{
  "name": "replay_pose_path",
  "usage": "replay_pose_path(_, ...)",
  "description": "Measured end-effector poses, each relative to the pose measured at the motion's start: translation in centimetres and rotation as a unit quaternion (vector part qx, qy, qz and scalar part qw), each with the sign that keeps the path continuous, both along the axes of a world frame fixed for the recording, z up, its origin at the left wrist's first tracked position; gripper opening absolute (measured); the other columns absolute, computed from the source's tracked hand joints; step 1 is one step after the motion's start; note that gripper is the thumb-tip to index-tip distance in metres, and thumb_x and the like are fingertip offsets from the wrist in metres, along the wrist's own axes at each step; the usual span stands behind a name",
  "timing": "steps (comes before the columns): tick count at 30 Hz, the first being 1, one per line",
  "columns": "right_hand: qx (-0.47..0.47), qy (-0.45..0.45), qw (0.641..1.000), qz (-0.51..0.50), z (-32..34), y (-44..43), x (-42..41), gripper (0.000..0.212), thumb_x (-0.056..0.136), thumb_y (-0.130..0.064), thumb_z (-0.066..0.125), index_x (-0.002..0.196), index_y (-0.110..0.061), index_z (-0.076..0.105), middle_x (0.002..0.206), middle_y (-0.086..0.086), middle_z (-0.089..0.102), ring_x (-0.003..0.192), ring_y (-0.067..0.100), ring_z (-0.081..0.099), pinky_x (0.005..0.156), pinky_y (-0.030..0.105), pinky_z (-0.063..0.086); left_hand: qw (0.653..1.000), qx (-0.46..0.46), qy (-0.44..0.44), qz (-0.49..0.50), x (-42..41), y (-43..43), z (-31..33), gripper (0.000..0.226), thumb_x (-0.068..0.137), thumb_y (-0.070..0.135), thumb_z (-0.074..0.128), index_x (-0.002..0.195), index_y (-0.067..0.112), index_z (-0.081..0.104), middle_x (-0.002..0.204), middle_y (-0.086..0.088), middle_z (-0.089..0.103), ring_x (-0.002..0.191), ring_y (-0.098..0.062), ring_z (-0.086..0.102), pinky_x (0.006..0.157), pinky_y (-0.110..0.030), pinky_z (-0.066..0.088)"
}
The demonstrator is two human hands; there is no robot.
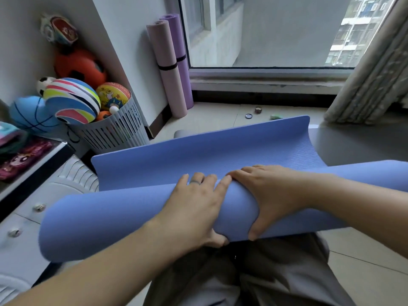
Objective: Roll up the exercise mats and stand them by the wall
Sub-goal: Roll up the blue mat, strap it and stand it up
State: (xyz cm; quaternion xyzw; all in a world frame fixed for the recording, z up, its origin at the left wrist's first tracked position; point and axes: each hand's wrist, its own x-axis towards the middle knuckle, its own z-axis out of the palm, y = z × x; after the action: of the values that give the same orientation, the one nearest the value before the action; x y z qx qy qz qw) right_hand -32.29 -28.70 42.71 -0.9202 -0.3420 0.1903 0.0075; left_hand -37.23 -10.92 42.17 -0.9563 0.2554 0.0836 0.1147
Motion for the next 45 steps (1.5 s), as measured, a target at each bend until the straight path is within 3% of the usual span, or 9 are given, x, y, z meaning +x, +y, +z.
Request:
replay_pose_path(4,-0.034,-0.125,0.991,0.012,-0.2,-0.3,-0.9,0.129,0.054,-0.084,0.061,0.151,-0.021,0.003,0.14,-0.002,0.037,0.126,0.02,0.04,0.105,0.038,0.033,0.987,-0.108,0.112,0.034,3.3,1.8,1.0,0.101,0.066,0.068,0.068,0.147,0.036,0.016,0.132,0.008,0.046,0.12,-0.017,0.038,0.102,-0.038,0.037)
replay_pose_path(8,-0.011,-0.149,0.989,-0.006,-1.1,-0.2,-1.2,0.121,0.055,-0.079,0.062,0.148,-0.023,0.009,0.137,-0.004,0.038,0.124,0.02,0.041,0.102,0.036,0.034,0.959,-0.16,0.222,0.079,5.7,2.8,1.9,0.096,0.063,0.069,0.071,0.142,0.051,0.02,0.129,0.018,0.049,0.118,-0.011,0.036,0.099,-0.036,0.038)
replay_pose_path(15,-0.006,-0.085,0.996,-0.017,-0.9,0.0,1.2,0.112,0.049,-0.079,0.067,0.14,-0.028,0.025,0.125,-0.006,0.049,0.112,0.019,0.049,0.096,0.037,0.042,1.0,-0.014,-0.008,0.023,2.8,1.3,-1.4,0.115,0.07,0.069,0.062,0.151,0.027,-0.009,0.155,-0.006,0.017,0.137,-0.027,0.025,0.115,-0.048,0.018)
replay_pose_path(21,-0.075,-0.182,0.98,0.003,-1.0,1.1,-0.4,0.123,0.063,-0.069,0.064,0.15,-0.01,0.0,0.14,0.01,0.033,0.129,0.031,0.034,0.106,0.049,0.029,0.992,-0.102,0.065,0.033,5.7,2.2,-0.3,0.108,0.065,0.065,0.069,0.15,0.034,0.01,0.141,0.003,0.041,0.126,-0.022,0.04,0.106,-0.038,0.032)
replay_pose_path(24,-0.038,-0.191,0.981,-0.025,-2.3,1.6,0.1,0.115,0.055,-0.069,0.064,0.145,-0.011,0.024,0.124,0.008,0.049,0.112,0.032,0.049,0.094,0.048,0.039,0.983,-0.129,0.115,0.054,7.0,2.7,0.3,0.106,0.062,0.065,0.073,0.147,0.042,0.014,0.139,0.007,0.044,0.123,-0.021,0.041,0.105,-0.039,0.033)
replay_pose_path(27,0.012,-0.184,0.982,-0.036,-2.5,1.3,1.5,0.104,0.049,-0.074,0.062,0.132,-0.016,0.04,0.108,0.003,0.057,0.097,0.027,0.057,0.081,0.042,0.046,0.996,-0.062,0.057,0.04,6.1,2.5,-0.2,0.114,0.067,0.066,0.067,0.151,0.036,-0.005,0.155,0.0,0.024,0.136,-0.024,0.029,0.115,-0.052,0.017)
replay_pose_path(30,-0.007,-0.181,0.983,-0.012,-1.2,1.0,2.2,0.096,0.051,-0.079,0.06,0.126,-0.02,0.042,0.109,-0.001,0.056,0.098,0.023,0.055,0.081,0.037,0.046,0.999,0.014,-0.03,0.017,4.5,2.2,-1.0,0.117,0.075,0.065,0.059,0.146,0.031,-0.027,0.158,-0.004,0.007,0.142,-0.026,0.017,0.115,-0.058,0.003)
replay_pose_path(34,-0.036,-0.18,0.983,0.015,1.4,1.1,2.0,0.09,0.052,-0.081,0.06,0.12,-0.024,0.042,0.104,-0.006,0.055,0.094,0.018,0.054,0.075,0.033,0.047,0.999,-0.004,-0.052,0.011,3.6,2.4,0.6,0.115,0.074,0.068,0.054,0.144,0.032,-0.03,0.155,0.0,0.013,0.139,-0.023,0.024,0.116,-0.056,0.002)
replay_pose_path(45,-0.053,-0.064,0.996,0.025,1.0,0.1,-1.1,0.096,0.05,-0.084,0.062,0.124,-0.029,0.036,0.11,-0.011,0.052,0.099,0.012,0.052,0.081,0.027,0.045,0.998,-0.035,0.051,-0.017,0.8,1.6,0.9,0.114,0.072,0.066,0.06,0.148,0.031,-0.019,0.155,0.001,0.016,0.14,-0.022,0.023,0.116,-0.055,-0.006)
